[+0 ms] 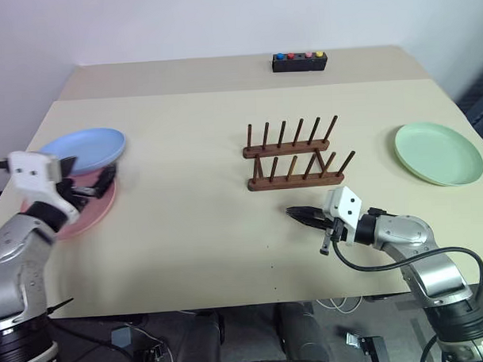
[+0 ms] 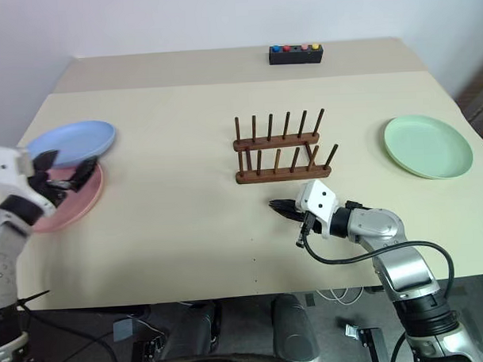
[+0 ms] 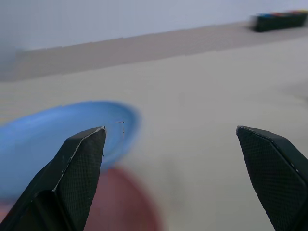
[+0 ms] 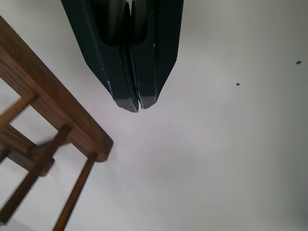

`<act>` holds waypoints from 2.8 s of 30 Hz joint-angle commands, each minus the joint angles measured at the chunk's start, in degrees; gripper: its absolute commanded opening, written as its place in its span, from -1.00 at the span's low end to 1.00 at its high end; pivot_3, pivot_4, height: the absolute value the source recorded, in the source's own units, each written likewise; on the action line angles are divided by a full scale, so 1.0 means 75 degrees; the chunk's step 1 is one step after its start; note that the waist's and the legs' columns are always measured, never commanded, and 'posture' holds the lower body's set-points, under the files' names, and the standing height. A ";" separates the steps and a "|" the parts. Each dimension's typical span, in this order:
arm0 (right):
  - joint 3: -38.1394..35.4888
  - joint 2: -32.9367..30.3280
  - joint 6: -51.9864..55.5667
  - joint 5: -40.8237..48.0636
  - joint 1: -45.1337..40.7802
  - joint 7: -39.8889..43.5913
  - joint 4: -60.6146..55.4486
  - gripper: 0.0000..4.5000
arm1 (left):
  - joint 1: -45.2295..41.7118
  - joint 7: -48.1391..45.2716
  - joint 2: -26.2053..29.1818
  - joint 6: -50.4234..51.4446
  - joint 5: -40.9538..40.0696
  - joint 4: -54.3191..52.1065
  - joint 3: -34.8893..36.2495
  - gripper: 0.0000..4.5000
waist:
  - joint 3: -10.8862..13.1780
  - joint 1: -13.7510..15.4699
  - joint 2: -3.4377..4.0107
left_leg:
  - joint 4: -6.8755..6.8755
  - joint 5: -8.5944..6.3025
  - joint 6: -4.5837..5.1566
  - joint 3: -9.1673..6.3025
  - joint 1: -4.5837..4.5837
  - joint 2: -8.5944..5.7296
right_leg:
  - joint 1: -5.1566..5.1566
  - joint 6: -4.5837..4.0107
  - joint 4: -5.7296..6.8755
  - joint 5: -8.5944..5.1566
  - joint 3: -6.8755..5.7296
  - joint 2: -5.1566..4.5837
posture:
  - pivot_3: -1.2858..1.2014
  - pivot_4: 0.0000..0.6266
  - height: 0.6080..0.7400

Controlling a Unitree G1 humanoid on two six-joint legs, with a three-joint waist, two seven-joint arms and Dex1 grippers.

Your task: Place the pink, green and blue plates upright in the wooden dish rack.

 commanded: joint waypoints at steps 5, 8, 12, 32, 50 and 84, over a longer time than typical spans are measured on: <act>0.0063 0.0124 -0.0270 0.0022 -0.0208 0.0136 0.0119 -1.00 | -0.0339 0.1762 0.0436 0.0006 0.0768 0.1633 0.0821 0.97 | -0.0002 0.0034 -0.0005 | 0.0004 0.0000 0.0000 0.0000 0.0000 -0.0001 | 0.0001 0.0000 0.0000 0.0000 -0.0001 0.0000 | 0.03 -0.52 1.00; 0.0050 0.0127 -0.0300 0.0021 -0.0213 0.0124 0.0138 -1.00 | -0.0609 0.2466 0.0607 0.0452 0.1072 0.2321 0.0734 0.97 | -0.0003 0.0033 -0.0016 | 0.0003 0.0000 0.0000 0.0000 -0.0001 -0.0001 | 0.0000 0.0001 0.0000 0.0001 -0.0001 0.0000 | 0.03 -0.52 1.00; -0.0005 0.0108 -0.0317 0.0021 -0.0145 0.0081 0.0091 -1.00 | -0.0839 0.2748 0.0700 0.0901 0.1119 0.2645 0.0583 0.97 | -0.0002 0.0021 -0.0021 | 0.0001 0.0000 0.0000 -0.0001 -0.0001 -0.0001 | -0.0002 0.0002 0.0001 0.0001 -0.0002 0.0000 | 0.03 -0.52 1.00; -0.0097 0.0054 -0.0396 -0.0018 0.0040 -0.0091 0.0028 -1.00 | -0.1320 0.3057 0.0696 0.2574 0.0866 0.3155 0.0617 -0.98 | -0.0005 -0.0016 -0.0028 | -0.0007 -0.0001 -0.0003 0.0000 0.0025 -0.0001 | 0.0013 0.0001 0.0005 0.0001 -0.0003 -0.0001 | 0.03 -0.52 1.00; 0.0059 -0.0122 -0.0134 0.0140 -0.0169 0.0455 -0.0385 -1.00 | 0.1912 -0.0680 0.0412 0.0689 -0.0084 -0.0031 -0.0636 -0.98 | -0.0005 0.0047 -0.0025 | -0.0011 -0.0002 -0.0004 0.0009 0.0024 0.0000 | 0.0016 -0.0029 -0.0010 -0.0014 0.0002 -0.0011 | 0.03 -0.52 1.00; 0.1317 0.0450 -0.2643 -0.3758 -0.3956 -0.1865 0.0298 0.48 | -0.4922 0.2972 -0.2393 0.0389 0.1428 -0.1540 -0.4162 -1.00 | 0.0013 0.0170 -0.0052 | 0.0003 0.0004 -0.0010 0.0001 -0.0064 -0.0004 | -0.0066 0.0000 -0.0004 0.0007 -0.0005 -0.0003 | 0.03 -0.52 1.00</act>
